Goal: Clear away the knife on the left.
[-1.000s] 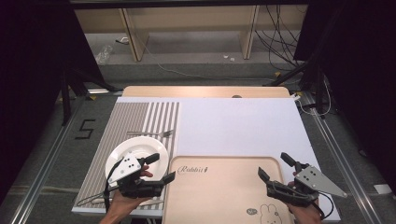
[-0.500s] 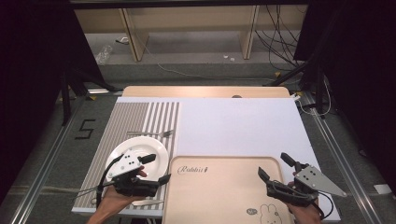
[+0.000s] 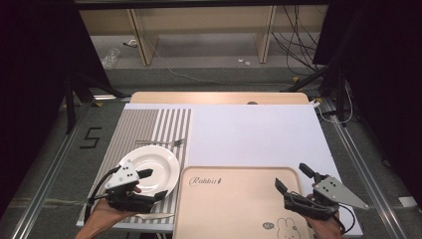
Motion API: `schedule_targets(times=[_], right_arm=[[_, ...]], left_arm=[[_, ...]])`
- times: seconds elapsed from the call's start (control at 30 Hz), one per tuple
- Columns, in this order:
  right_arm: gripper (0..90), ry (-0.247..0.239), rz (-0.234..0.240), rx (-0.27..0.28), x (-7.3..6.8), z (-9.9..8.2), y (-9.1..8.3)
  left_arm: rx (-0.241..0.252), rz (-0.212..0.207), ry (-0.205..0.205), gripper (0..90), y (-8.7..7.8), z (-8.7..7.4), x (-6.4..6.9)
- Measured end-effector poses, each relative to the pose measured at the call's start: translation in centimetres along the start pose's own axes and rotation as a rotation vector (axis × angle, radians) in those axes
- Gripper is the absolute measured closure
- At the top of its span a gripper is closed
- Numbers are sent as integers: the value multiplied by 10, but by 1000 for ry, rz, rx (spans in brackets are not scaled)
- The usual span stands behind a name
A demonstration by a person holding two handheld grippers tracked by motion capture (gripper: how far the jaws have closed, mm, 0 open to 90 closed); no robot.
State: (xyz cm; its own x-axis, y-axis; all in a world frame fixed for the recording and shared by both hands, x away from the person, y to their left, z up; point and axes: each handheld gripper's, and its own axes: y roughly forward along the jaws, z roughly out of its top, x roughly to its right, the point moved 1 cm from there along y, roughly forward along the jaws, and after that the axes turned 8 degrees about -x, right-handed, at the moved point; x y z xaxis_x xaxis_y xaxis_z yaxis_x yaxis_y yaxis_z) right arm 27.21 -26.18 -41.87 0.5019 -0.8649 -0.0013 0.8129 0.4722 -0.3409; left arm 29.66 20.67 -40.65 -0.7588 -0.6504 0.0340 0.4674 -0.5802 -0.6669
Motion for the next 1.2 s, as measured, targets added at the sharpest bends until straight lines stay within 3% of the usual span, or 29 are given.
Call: schedule_targets(times=[0.3,0.77,0.97,1.03,1.2], right_arm=[[127,2,-3,-13,1,0,-1],[127,6,-6,-3,2,0,-1],[127,7,-6,-9,1,0,0],[127,7,-12,-9,2,-1,0],[127,8,-12,-10,2,-1,0]], left_arm=[[-53,18,-10,180,-6,-8,-7],[-199,65,10,183,-22,-26,-18],[-225,65,-5,183,-26,-33,-23],[-272,53,-14,180,-28,-38,-25],[-319,55,-19,182,-33,-46,-28]])
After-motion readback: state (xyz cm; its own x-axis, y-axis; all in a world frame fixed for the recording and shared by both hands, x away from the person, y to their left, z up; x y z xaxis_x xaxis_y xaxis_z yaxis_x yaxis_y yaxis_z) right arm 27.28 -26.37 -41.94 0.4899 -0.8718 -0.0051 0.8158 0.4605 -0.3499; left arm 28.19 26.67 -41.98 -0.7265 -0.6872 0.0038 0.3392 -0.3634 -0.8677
